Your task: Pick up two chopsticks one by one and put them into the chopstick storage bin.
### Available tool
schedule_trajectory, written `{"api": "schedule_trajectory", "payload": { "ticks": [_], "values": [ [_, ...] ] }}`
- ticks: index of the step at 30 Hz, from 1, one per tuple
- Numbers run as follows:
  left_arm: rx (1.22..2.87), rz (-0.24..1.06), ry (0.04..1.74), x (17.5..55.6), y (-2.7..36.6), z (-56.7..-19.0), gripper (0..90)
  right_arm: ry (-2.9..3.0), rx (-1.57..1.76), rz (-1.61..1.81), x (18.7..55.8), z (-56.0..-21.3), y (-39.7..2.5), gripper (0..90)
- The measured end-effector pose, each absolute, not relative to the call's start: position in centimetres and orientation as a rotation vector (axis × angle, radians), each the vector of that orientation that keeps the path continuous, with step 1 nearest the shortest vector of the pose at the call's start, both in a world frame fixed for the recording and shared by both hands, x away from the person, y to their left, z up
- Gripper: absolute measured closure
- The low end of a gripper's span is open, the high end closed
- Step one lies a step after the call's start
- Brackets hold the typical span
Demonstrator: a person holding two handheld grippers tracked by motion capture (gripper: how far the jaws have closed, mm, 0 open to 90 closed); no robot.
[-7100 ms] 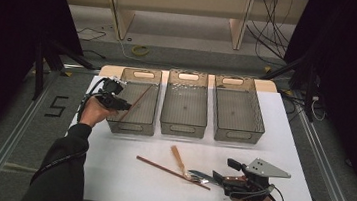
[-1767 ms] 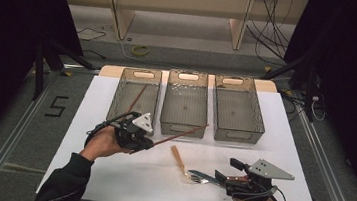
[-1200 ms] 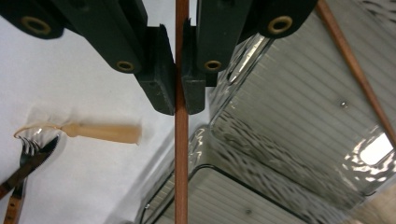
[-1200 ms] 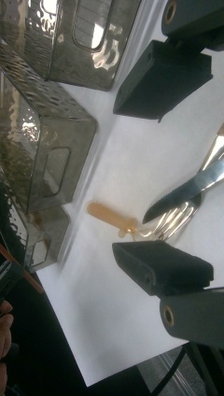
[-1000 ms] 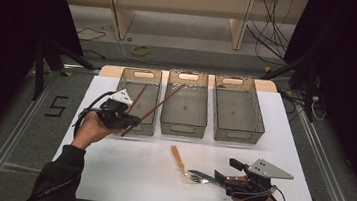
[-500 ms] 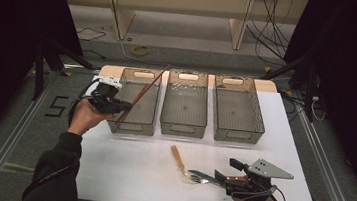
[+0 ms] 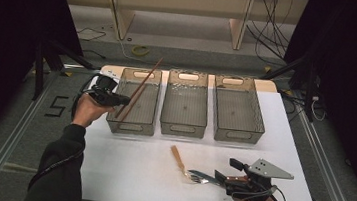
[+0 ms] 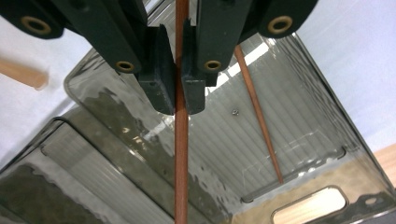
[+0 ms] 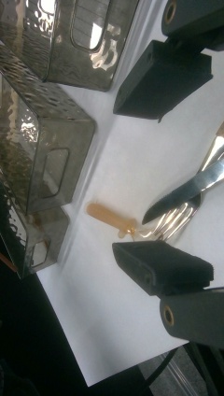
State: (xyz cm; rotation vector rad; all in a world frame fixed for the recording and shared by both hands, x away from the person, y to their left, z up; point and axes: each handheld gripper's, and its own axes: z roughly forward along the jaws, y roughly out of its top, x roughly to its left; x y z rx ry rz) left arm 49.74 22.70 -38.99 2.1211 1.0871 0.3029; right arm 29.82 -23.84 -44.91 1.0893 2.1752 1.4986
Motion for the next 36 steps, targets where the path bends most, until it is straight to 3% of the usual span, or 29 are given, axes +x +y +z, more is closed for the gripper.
{"api": "schedule_trajectory", "payload": {
  "ticks": [12,30,33,36],
  "values": [
    [2.106,0.268,1.184,50.0,23.5,-41.4,83.4,2.176,1.089,1.499,29.8,-44.9,-23.8,28.9],
    [2.115,0.257,1.262,50.2,23.5,-42.2,81.7,2.176,1.09,1.5,29.8,-44.9,-23.8,28.9],
    [2.108,0.256,1.276,50.2,23.5,-42.0,72.0,2.174,1.09,1.5,29.8,-44.9,-23.8,28.9],
    [2.091,0.266,1.271,49.9,23.4,-41.7,68.7,2.174,1.09,1.502,29.8,-44.9,-23.9,28.9]
  ]
}}
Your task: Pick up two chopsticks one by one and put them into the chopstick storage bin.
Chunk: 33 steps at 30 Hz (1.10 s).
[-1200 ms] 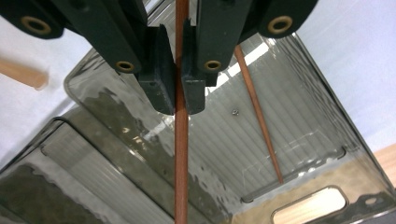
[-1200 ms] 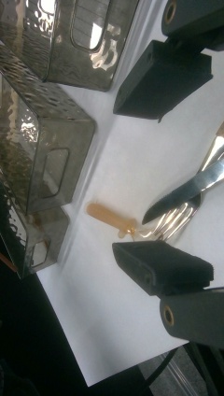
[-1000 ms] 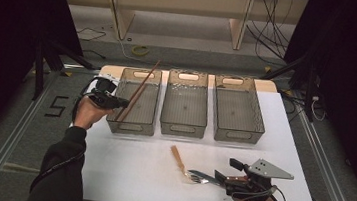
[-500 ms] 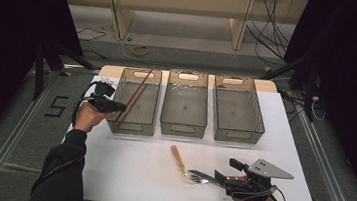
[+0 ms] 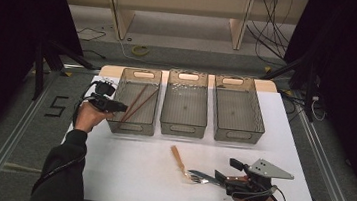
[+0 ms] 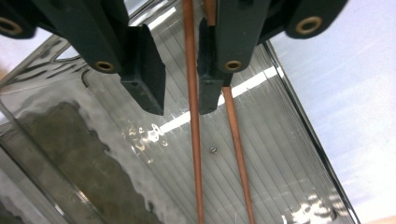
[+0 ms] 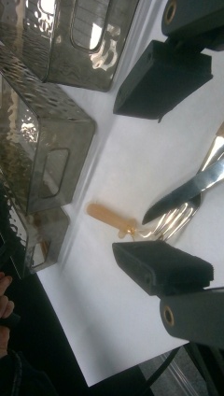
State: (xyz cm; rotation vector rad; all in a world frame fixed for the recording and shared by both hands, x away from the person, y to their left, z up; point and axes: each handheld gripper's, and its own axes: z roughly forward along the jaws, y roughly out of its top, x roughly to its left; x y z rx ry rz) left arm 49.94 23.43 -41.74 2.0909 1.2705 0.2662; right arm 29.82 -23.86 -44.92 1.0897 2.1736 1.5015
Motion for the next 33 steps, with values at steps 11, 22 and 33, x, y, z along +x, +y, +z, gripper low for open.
{"api": "schedule_trajectory", "payload": {
  "ticks": [11,22,33],
  "values": [
    [2.033,0.302,1.151,47.1,22.6,-41.1,37.0,2.19,1.093,1.486,29.9,-44.8,-23.5,28.9],
    [2.005,0.323,1.077,44.2,21.2,-40.6,30.2,2.221,1.108,1.446,30.3,-44.3,-22.9,28.9],
    [1.931,0.328,1.024,41.7,20.5,-40.8,26.8,2.274,1.112,1.39,31.2,-44.0,-21.8,28.9]
  ]
}}
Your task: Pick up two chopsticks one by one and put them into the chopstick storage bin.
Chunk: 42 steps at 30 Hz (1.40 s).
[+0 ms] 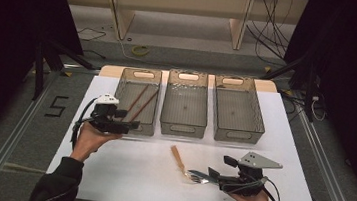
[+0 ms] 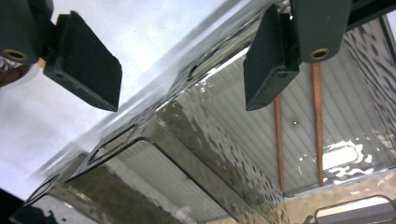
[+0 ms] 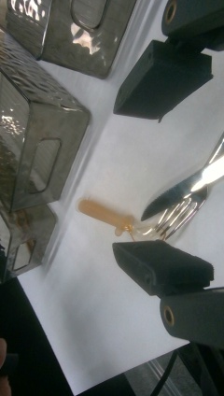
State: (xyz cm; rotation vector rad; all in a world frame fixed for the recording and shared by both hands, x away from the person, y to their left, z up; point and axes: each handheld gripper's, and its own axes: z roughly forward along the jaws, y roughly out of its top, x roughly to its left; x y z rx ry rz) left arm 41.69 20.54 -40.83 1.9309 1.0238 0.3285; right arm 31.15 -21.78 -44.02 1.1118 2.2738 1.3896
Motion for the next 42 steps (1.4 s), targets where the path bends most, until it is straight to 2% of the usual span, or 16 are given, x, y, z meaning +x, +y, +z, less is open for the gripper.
{"api": "schedule_trajectory", "payload": {
  "ticks": [29,42],
  "values": [
    [1.862,0.322,0.954,36.8,18.8,-44.0,22.8,2.429,1.055,1.298,34.3,-43.9,-16.3,28.6],
    [1.856,0.31,0.938,35.8,18.5,-45.2,21.9,2.527,1.044,1.204,35.7,-44.4,-14.1,28.2]
  ]
}}
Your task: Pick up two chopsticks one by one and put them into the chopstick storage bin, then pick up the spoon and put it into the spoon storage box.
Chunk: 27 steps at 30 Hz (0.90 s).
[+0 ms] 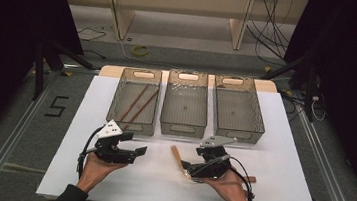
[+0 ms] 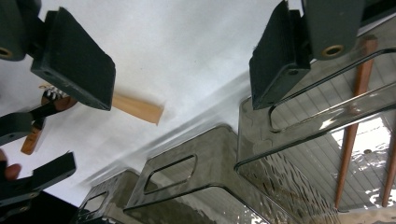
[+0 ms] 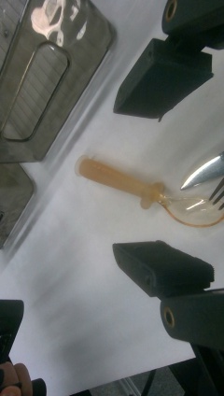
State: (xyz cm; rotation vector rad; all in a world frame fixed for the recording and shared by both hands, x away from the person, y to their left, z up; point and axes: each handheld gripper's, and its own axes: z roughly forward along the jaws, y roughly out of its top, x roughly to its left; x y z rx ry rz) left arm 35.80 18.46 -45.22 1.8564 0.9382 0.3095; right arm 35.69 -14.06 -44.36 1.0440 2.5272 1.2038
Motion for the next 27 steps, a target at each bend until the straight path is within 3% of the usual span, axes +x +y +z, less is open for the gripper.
{"api": "schedule_trajectory", "payload": {
  "ticks": [10,27],
  "values": [
    [1.856,0.321,0.937,35.0,18.8,-45.5,21.6,2.572,1.062,1.109,36.5,-45.1,-12.5,28.7],
    [1.843,0.333,0.941,34.4,18.8,-45.8,21.6,2.627,1.054,0.979,37.4,-46.3,-11.0,39.4]
  ]
}}
